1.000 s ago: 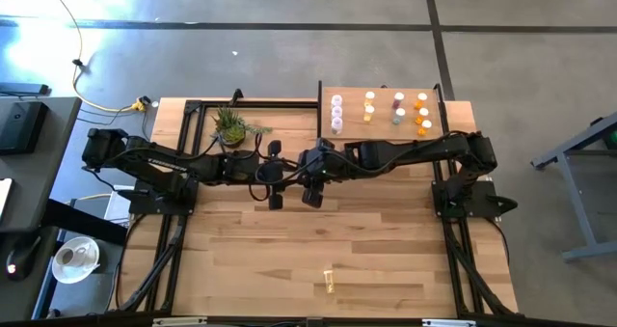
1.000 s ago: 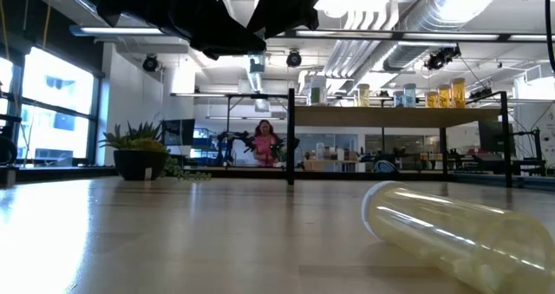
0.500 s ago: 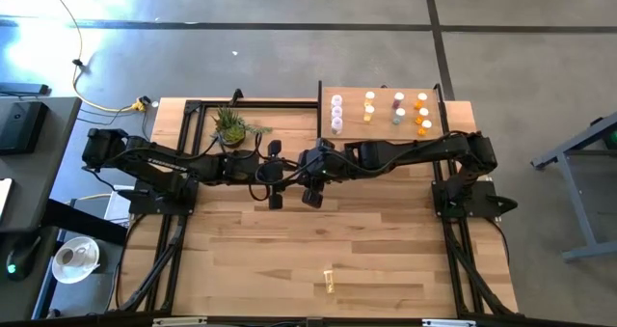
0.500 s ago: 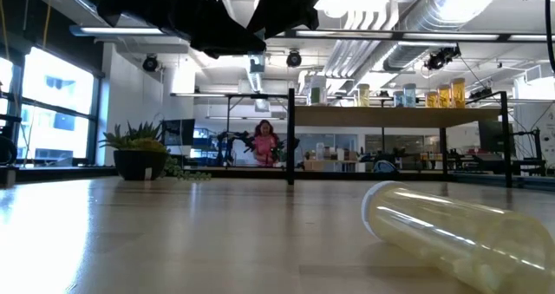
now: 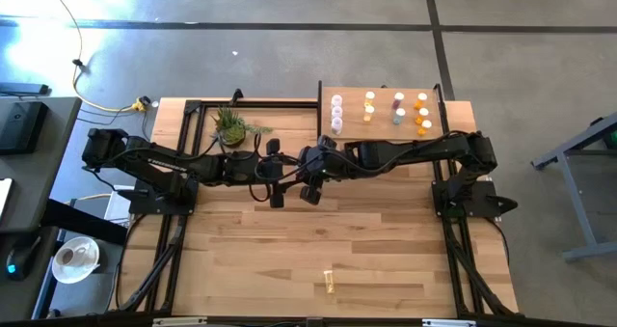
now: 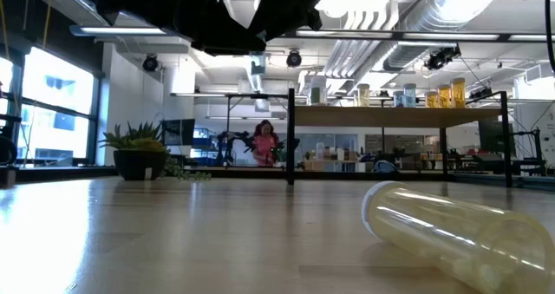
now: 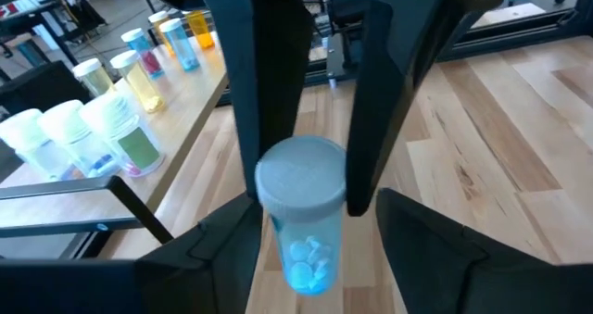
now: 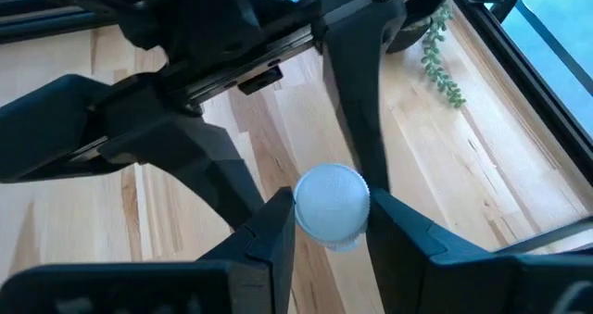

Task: Pick and place medicine bottles onto shelf by color
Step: Put the blue pill bottle aligned with the other blue pill bottles on the shelf

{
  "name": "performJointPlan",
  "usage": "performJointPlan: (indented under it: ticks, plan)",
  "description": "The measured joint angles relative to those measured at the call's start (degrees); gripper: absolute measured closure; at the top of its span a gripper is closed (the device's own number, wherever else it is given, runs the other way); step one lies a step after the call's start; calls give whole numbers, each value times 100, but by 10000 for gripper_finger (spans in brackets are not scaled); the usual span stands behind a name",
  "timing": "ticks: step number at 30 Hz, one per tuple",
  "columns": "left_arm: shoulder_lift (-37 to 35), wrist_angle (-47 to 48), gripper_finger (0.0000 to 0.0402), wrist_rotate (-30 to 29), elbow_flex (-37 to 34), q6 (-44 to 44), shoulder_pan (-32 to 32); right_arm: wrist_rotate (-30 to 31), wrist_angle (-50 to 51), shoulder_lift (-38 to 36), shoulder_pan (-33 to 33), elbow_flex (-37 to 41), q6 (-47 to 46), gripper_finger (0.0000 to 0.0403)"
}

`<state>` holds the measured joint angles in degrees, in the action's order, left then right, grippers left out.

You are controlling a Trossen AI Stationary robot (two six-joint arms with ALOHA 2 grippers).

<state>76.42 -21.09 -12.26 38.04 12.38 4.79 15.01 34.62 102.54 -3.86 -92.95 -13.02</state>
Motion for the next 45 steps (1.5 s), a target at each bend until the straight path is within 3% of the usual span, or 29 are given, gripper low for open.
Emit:
performJointPlan:
  ticks: [10, 18, 31, 45]
  plan:
    - [-2, 7, 197, -71, 5, 32, 3, 111, 69, -169, -4, 4, 44, 306]
    - [-40, 14, 196, -555, 5, 283, 9, 166, 291, -445, -4, 4, 138, 306]
    - [-57, 23, 197, -659, 3, 389, 34, 802, 875, -1079, -4, 4, 149, 306]
    - [-57, 25, 197, -687, 3, 389, 57, 2264, 2622, -1958, -4, 118, -547, 306]
